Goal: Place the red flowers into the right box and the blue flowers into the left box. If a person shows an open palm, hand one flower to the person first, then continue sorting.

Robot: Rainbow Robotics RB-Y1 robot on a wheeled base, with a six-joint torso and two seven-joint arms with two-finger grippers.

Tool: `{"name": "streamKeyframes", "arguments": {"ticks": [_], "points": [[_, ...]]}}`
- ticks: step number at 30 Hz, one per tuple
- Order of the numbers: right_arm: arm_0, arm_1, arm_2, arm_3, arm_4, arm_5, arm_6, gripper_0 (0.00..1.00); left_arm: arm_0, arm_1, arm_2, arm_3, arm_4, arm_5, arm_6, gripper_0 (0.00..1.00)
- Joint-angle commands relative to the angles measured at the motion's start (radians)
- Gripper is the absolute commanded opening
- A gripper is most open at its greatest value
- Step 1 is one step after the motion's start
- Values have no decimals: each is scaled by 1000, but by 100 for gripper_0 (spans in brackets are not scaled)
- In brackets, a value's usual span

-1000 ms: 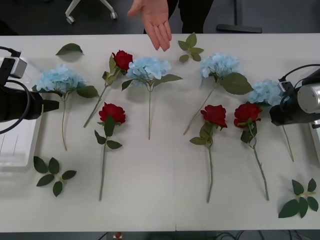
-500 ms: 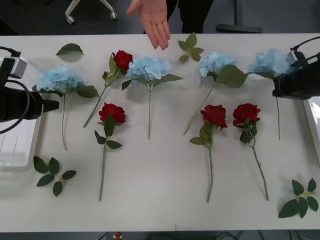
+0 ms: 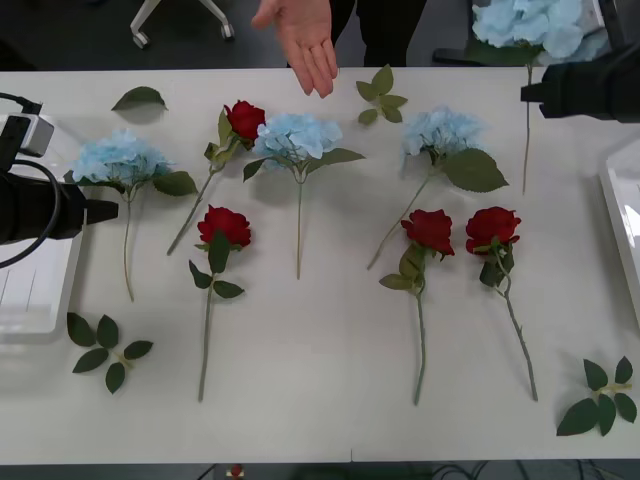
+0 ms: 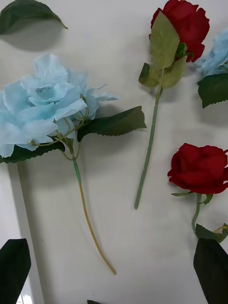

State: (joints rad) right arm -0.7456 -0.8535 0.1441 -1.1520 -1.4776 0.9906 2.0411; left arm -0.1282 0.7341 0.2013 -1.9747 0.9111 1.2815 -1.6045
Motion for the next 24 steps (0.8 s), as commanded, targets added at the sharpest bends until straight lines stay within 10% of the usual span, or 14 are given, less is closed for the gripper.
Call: {"name": "streamKeyframes", "arguments": {"ticks": [1,24], "points": [[-81,51,-11,-74,-41,-78,105,0,-4,-2,24,-16,-3,-4,-40,100],[-305,318,-11,-83,-99,-250,588,0,-2,-2,24,-16,0,-4,-45,100]]}}
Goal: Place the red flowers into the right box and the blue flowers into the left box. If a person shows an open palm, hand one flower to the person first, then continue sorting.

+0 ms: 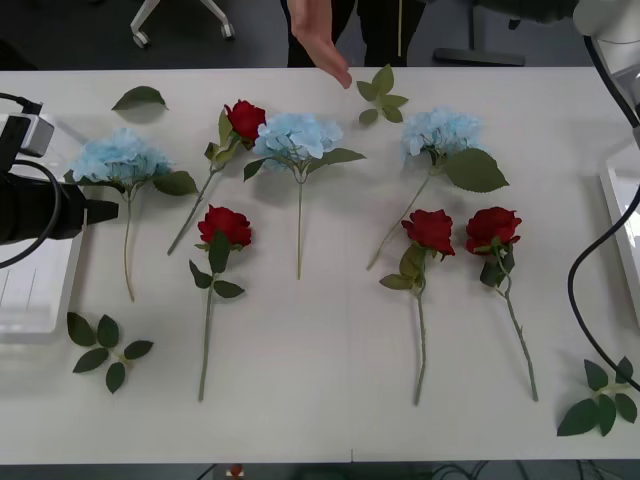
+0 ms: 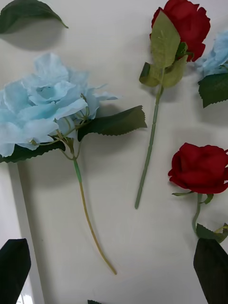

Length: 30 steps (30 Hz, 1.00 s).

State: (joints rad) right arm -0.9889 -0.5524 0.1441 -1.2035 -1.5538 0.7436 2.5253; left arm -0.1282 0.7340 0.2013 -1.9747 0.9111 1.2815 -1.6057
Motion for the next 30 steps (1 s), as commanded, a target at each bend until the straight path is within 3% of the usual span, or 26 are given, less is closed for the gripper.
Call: {"name": "streamKeyframes", "arguments": {"ticks": [1,25,26,27,30], "points": [[-67,23,-11,-31,-34,-3,118,0,-2,-2,24,-16,2,-4,-43,100],[-113,89,9,-31,-71,-1,180,0,-2,-2,24,-16,2,-4,-51,100],[-113,89,9,-31,-69,-1,180,7,-2,-2,24,-16,0,-4,-51,100],[-113,89,9,-31,-69,-1,180,22,-2,-2,24,-16,2,-4,-51,100],[-113,89,9,-31,-69,0,180,22,-2,-2,24,-16,-1,-4,-53,100]]}}
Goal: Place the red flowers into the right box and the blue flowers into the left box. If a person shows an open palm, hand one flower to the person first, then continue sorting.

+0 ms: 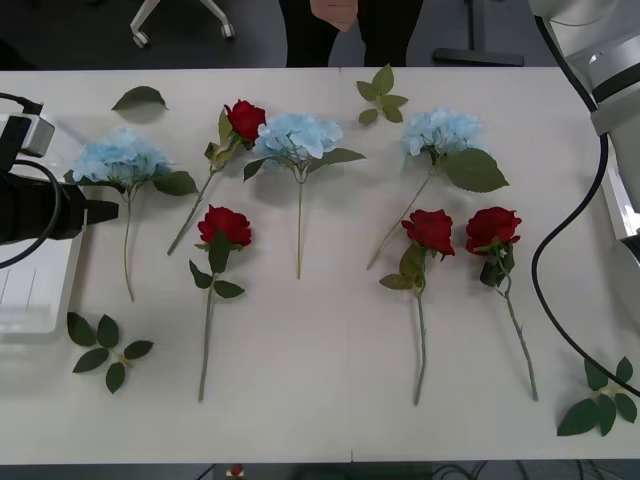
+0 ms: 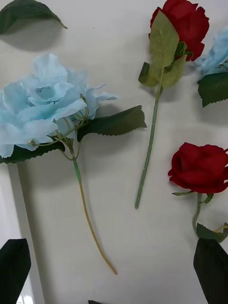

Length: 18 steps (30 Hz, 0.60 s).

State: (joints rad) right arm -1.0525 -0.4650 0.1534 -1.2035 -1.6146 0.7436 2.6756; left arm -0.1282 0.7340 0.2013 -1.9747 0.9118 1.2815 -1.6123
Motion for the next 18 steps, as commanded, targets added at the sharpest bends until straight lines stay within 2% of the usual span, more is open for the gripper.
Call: {"name": "streamKeyframes", "arguments": {"ticks": [1,2,8,18], "points": [[-49,2,1,-31,-10,8,30,22,-2,-2,24,-16,-2,-4,-46,100],[-52,2,1,-33,-10,16,30,89,-2,-4,24,-16,-2,-4,-46,100],[-52,2,1,-31,-44,31,30,99,-2,-4,24,-16,-2,-4,-46,100],[-57,-12,-11,-31,-70,102,30,100,-2,-2,24,-16,-2,-4,-49,100]]}}
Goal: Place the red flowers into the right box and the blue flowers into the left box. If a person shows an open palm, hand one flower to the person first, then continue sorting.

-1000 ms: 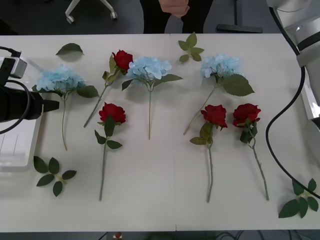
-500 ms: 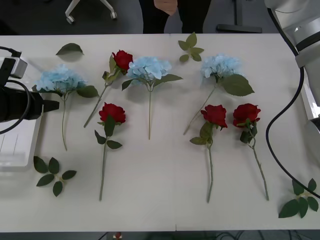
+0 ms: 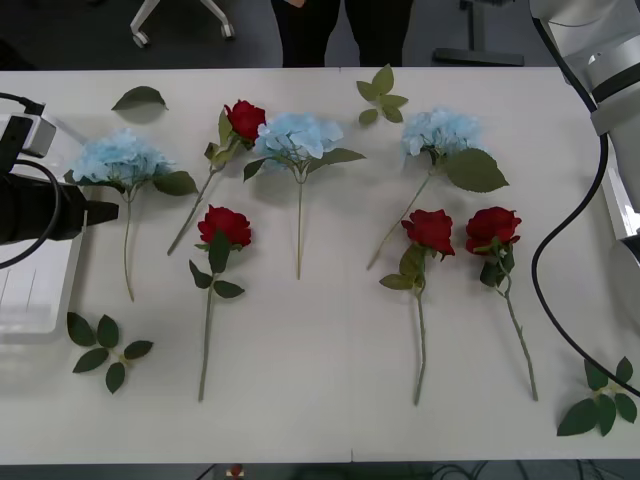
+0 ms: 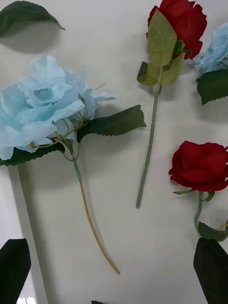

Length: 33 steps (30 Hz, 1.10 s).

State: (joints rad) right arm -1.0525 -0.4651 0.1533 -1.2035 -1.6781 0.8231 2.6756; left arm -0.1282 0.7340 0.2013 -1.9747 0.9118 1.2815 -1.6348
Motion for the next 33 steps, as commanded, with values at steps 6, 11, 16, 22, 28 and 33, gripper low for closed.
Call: {"name": "streamKeyframes", "arguments": {"ticks": [6,11,16,22,28,33], "points": [[-66,-66,-11,-31,3,152,-31,100,-2,-2,24,-16,-4,-4,-27,100],[-67,-139,3,-59,81,301,-260,100,-2,-2,24,-16,-7,-4,-25,100],[-66,-224,54,-131,195,427,-539,100,-1,-8,24,16,-27,-1,-28,100],[-58,-320,140,-208,293,513,-827,100,-4,-30,1,83,-86,-50,-45,100],[-3,-422,223,-280,331,522,-1022,100,-41,-59,-54,171,-192,-139,-42,100],[78,-501,244,-364,356,519,-1149,100,-90,-104,-76,247,-272,-195,-39,100]]}}
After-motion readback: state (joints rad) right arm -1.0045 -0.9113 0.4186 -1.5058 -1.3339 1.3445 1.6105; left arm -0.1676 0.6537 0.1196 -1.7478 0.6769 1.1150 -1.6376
